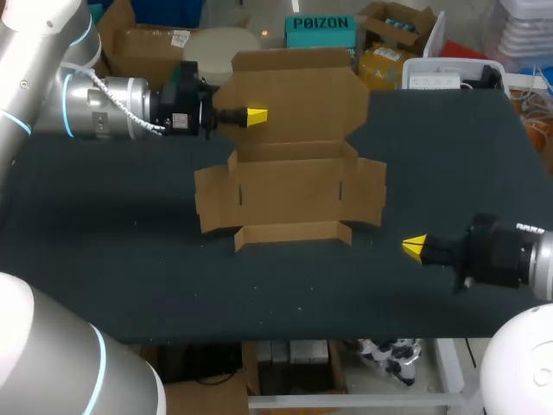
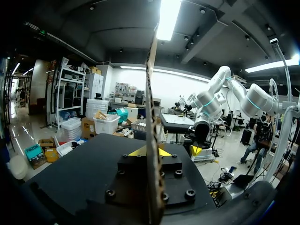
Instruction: Assemble the packaging by folding the flat box into shape, placing the metal phone stand inside, and closing the box properly
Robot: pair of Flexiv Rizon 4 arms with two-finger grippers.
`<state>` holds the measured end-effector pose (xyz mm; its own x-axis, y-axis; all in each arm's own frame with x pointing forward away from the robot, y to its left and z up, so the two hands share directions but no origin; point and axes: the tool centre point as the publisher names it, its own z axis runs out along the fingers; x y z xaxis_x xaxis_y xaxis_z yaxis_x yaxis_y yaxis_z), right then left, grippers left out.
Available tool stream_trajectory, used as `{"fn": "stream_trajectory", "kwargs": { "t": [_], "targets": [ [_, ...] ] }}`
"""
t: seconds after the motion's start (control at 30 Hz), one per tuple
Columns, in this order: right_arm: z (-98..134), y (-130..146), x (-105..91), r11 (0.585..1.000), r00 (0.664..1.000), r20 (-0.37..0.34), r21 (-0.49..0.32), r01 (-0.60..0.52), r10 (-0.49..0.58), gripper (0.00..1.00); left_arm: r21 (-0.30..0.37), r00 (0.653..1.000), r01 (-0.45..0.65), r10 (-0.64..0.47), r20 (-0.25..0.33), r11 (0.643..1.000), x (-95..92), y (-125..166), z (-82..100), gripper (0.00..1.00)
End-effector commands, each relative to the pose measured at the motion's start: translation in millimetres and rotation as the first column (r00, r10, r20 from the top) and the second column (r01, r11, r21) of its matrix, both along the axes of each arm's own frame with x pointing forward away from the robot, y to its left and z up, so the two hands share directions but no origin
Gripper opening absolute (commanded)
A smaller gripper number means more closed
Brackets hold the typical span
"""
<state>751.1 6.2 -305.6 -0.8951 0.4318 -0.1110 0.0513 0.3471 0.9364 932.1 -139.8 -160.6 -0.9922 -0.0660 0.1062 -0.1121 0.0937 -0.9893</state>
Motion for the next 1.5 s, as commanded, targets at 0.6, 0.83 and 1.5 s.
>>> {"fn": "stream_trajectory", "kwargs": {
  "t": [0.6,0.83,1.5],
  "targets": [
    [-10.8,33.9,0.9,1.0,0.999,0.04,-0.022,-0.004,0.005,0.0,0.021,0.997,0.001,-0.003,0.077,1.0,-6.3,-6.1,-20.5,0.0],
    [-13.7,46.4,-2.5,0.998,0.997,0.067,-0.035,0.044,-0.042,0.0,0.004,0.998,-0.001,0.001,0.067,1.0,-4.6,-0.6,-29.6,0.0],
    [-33.7,101.7,18.3,0.995,0.99,0.103,-0.025,0.097,-0.094,0.0,0.004,0.998,-0.001,0.001,0.067,1.0,-4.6,-0.6,-29.6,0.0]
  ]
}}
